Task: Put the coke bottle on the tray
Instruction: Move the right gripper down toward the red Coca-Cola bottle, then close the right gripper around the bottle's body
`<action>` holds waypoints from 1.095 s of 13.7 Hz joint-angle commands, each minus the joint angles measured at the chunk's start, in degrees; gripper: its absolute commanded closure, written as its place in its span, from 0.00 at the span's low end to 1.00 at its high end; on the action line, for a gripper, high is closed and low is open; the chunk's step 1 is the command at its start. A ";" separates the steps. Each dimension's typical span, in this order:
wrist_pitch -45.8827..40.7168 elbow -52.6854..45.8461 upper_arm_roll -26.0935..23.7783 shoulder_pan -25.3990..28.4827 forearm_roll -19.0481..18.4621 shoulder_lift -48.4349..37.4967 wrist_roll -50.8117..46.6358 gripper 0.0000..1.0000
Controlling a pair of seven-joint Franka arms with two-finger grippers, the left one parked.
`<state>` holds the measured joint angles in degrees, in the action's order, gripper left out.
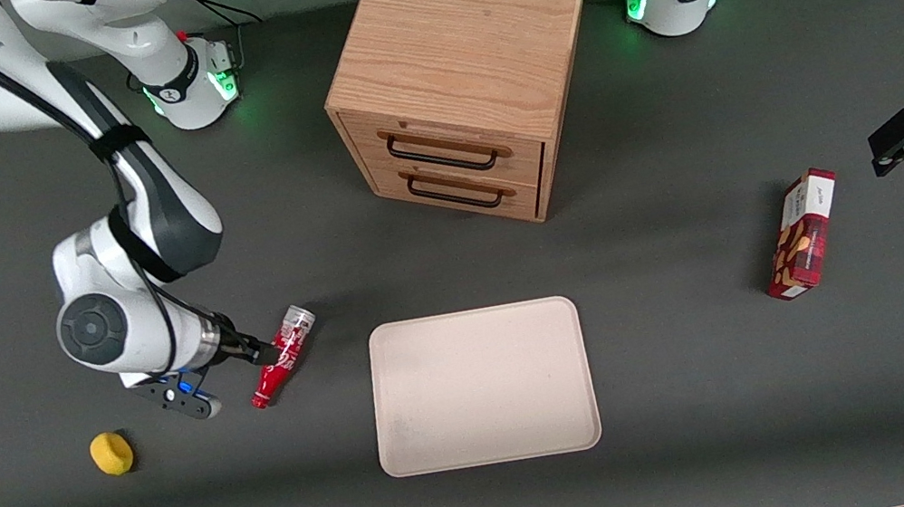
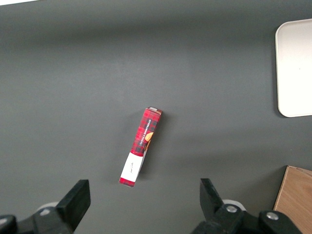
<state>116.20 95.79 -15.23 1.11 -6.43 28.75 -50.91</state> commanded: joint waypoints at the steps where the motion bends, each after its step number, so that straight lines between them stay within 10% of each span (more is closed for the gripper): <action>1: 4.81 -0.52 -0.24 1.00 -4.90 3.93 -8.83 0.00; 15: 13.52 6.77 -0.24 1.09 -9.04 7.98 -14.48 0.01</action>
<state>128.02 101.20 -15.37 2.06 -13.53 37.18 -63.09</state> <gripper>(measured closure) 0.004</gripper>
